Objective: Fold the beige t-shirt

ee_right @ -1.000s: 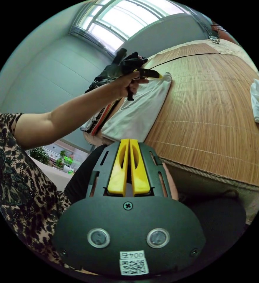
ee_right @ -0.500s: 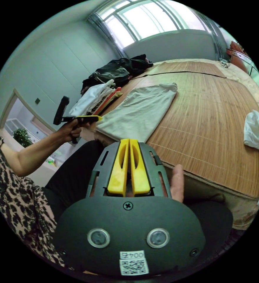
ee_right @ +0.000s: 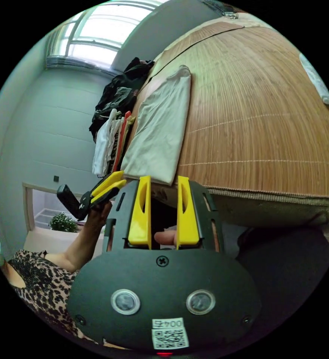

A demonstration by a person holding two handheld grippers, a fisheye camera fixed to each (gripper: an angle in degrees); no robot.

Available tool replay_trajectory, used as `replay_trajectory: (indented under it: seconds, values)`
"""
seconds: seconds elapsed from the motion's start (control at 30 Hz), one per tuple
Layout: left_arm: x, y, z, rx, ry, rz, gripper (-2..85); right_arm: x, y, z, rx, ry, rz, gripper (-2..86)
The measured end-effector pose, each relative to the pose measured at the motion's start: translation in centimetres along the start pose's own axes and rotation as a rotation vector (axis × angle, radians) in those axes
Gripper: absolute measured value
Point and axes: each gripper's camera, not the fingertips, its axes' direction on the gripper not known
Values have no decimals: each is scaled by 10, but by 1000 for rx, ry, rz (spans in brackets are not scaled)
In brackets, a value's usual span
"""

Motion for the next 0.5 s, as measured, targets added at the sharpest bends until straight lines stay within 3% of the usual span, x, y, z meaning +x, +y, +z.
replay_trajectory:
  seconds: [0.17,0.5]
  values:
    - [13,-1,-10,28,9,-19,107,2,-13,11,16,-30,92,111]
    - [86,-32,-2,3,-3,136,131,2,-45,9,36,-45,202,87]
